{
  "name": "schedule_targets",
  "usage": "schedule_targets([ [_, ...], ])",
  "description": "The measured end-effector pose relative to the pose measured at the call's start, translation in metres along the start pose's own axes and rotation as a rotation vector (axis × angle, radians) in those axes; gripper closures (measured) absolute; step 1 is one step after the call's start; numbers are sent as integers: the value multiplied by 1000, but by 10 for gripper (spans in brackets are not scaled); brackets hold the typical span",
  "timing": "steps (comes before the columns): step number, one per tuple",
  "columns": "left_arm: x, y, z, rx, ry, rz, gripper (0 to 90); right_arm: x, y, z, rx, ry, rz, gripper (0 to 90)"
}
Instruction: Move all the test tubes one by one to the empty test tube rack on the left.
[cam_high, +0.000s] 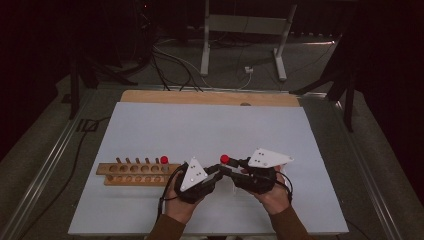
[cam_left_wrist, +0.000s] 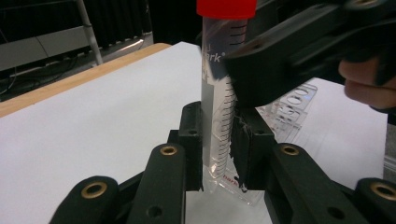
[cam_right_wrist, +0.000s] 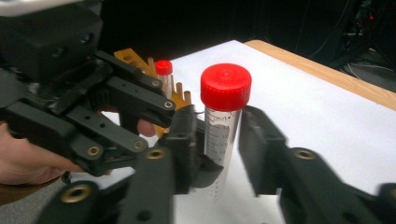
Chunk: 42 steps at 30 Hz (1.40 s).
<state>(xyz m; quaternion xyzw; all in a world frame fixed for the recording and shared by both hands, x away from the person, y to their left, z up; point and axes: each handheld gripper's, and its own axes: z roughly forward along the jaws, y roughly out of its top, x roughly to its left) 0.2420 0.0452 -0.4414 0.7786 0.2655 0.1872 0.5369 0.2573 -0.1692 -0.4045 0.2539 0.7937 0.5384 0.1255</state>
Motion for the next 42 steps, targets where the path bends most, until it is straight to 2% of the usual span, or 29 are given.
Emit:
schedule_targets([
  [7, 6, -2, -5, 5, 19, -20, 761, -5, -1, -10, -24, -1, 8, 402],
  [14, 12, -4, -15, -5, 30, -39, 761, -11, -3, -21, -37, -78, 17, 170],
  [20, 18, -6, -28, -15, 41, -52, 761, -18, -6, -30, -37, -140, 27, 45],
  [26, 25, -7, -42, -27, 35, -48, 761, -24, -9, -38, -35, -174, 28, 0],
  [33, 31, -10, -58, -37, 51, -54, 761, -31, -16, -47, -43, -190, 45, 0],
  [36, 33, -12, -64, -29, 49, -45, 760, -34, -18, -51, -45, -200, 52, 0],
  [42, 37, -14, -74, -33, 52, -53, 760, -40, -22, -58, -46, -218, 62, 0],
])
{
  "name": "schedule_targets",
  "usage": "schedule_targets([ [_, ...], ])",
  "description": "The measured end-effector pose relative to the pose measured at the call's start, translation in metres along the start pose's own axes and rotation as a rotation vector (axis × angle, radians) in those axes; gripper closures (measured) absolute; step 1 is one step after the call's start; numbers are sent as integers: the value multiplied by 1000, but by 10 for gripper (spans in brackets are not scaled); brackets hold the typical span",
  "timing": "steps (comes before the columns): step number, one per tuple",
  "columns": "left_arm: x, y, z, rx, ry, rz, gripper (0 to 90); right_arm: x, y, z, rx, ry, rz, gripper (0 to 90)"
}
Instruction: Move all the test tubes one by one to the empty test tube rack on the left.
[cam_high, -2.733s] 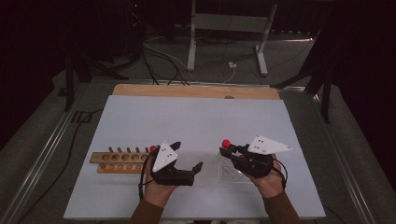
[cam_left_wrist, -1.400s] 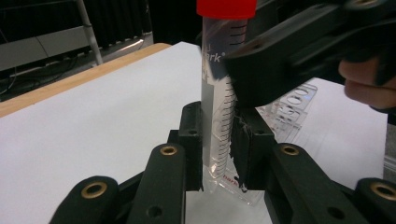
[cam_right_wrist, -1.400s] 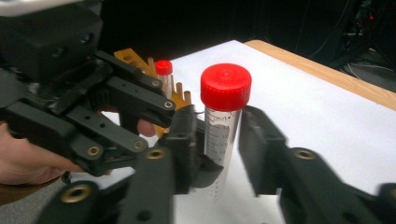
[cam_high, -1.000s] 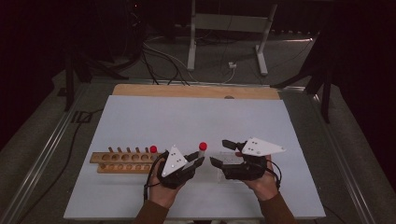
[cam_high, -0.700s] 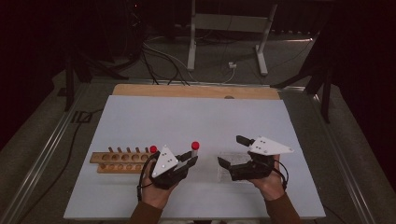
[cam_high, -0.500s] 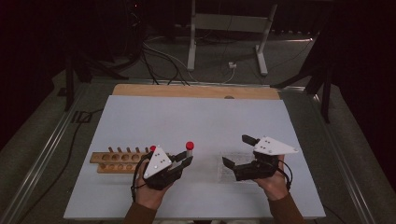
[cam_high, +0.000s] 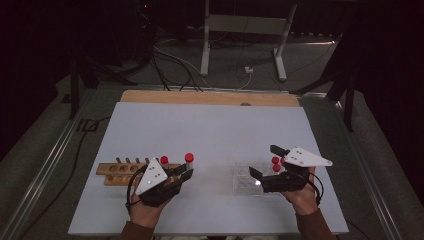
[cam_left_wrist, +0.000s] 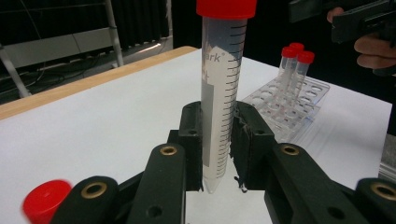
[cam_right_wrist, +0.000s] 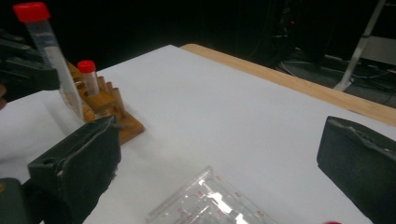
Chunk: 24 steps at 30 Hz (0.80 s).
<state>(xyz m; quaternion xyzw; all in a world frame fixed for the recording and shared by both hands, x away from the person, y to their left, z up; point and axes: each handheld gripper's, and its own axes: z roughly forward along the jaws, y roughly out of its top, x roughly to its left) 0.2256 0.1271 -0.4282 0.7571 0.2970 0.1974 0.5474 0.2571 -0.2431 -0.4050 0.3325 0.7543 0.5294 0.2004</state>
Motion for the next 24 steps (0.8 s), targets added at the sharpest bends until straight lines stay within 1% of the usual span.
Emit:
schedule_targets([
  [6, 6, -2, -11, -5, 19, -4, 760, -6, -3, -7, -8, -9, 15, 0],
  [12, 13, -5, -21, -10, 43, -17, 760, -8, -4, -10, -10, -15, 18, 0],
  [14, 16, -6, -25, -18, 49, -24, 760, -9, -5, -11, -13, -16, 19, 0],
  [24, 29, -12, -41, -22, 102, -42, 759, -12, -8, -15, -22, -22, 28, 0],
])
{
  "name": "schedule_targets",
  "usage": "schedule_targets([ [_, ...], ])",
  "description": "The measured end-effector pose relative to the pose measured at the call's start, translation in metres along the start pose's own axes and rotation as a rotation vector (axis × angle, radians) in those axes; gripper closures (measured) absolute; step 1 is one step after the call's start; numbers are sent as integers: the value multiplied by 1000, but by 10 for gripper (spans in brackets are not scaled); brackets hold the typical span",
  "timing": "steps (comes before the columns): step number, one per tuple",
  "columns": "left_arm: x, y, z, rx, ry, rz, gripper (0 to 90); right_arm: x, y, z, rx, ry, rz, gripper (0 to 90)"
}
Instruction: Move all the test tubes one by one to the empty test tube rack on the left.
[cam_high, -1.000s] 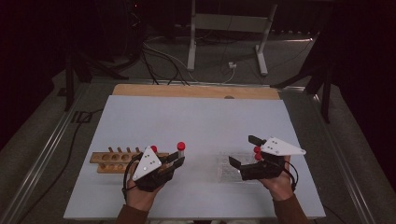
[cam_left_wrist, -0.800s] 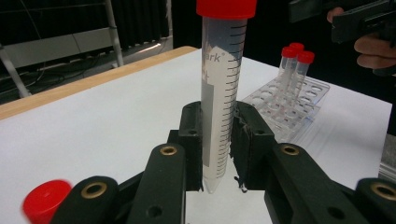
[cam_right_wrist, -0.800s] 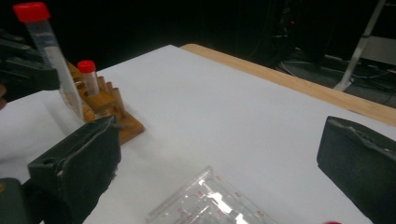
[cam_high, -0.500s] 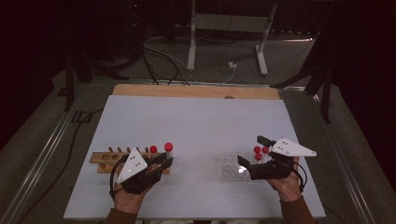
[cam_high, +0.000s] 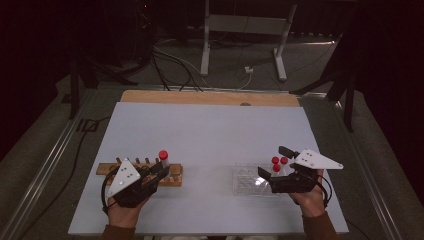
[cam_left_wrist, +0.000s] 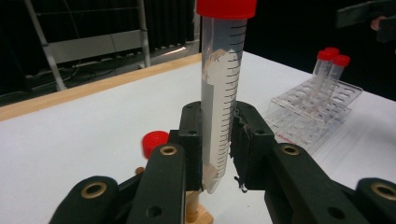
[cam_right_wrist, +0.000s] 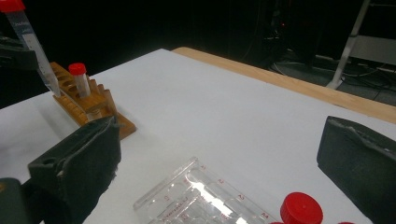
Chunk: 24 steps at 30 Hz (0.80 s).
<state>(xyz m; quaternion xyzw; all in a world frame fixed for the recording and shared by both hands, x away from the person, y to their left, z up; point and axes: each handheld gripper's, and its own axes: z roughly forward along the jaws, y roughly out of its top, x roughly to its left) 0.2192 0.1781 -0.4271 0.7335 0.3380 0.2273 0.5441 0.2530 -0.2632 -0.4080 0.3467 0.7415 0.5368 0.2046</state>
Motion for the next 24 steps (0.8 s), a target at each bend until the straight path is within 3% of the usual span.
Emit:
schedule_targets([
  [10, 15, -6, -11, -15, 70, -23, 759, -2, -2, -4, -9, -3, 5, 0],
  [24, 28, -17, -2, -5, 144, -18, 758, 0, -2, -3, -13, 5, 4, 0],
])
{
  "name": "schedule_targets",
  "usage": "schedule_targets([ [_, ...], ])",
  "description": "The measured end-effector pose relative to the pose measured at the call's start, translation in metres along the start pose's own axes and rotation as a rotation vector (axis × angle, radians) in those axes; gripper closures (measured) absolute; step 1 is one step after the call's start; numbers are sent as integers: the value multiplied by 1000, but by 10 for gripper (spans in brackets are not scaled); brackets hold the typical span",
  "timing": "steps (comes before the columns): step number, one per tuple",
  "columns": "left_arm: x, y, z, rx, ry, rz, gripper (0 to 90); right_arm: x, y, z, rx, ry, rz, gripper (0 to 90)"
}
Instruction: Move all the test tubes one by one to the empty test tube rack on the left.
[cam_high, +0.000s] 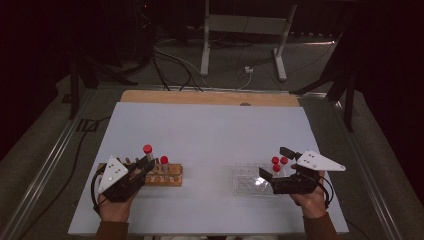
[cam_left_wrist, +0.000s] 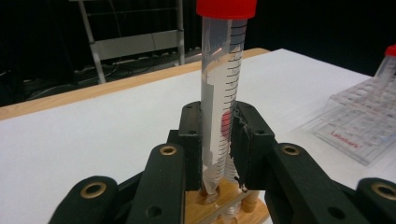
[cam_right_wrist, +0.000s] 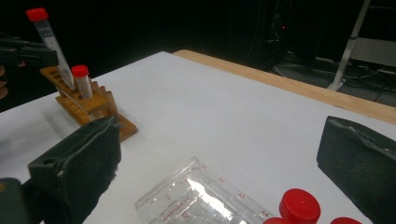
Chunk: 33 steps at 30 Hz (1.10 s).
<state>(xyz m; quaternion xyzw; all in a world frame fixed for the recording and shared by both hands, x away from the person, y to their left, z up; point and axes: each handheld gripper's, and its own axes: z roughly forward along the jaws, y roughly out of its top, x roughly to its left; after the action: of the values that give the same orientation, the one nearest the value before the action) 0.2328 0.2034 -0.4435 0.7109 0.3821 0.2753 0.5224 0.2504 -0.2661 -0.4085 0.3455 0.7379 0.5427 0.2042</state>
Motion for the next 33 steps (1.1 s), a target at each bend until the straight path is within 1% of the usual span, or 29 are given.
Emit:
schedule_targets([
  [4, 2, -4, 4, 14, 9, -1, 757, 0, 0, 0, -2, 1, 0, 0],
  [9, 4, -9, 7, 26, 15, -15, 754, 0, 0, 0, -1, 2, 0, 0],
  [19, 4, -16, 11, 56, 17, -15, 753, 1, -1, 0, -1, 6, 1, 0],
  [25, 3, -22, 13, 87, 16, -8, 752, 1, -1, 0, -3, 7, 1, 0],
  [33, 2, -25, 13, 106, 14, -8, 750, 0, -1, -1, -5, 7, 2, 0],
])
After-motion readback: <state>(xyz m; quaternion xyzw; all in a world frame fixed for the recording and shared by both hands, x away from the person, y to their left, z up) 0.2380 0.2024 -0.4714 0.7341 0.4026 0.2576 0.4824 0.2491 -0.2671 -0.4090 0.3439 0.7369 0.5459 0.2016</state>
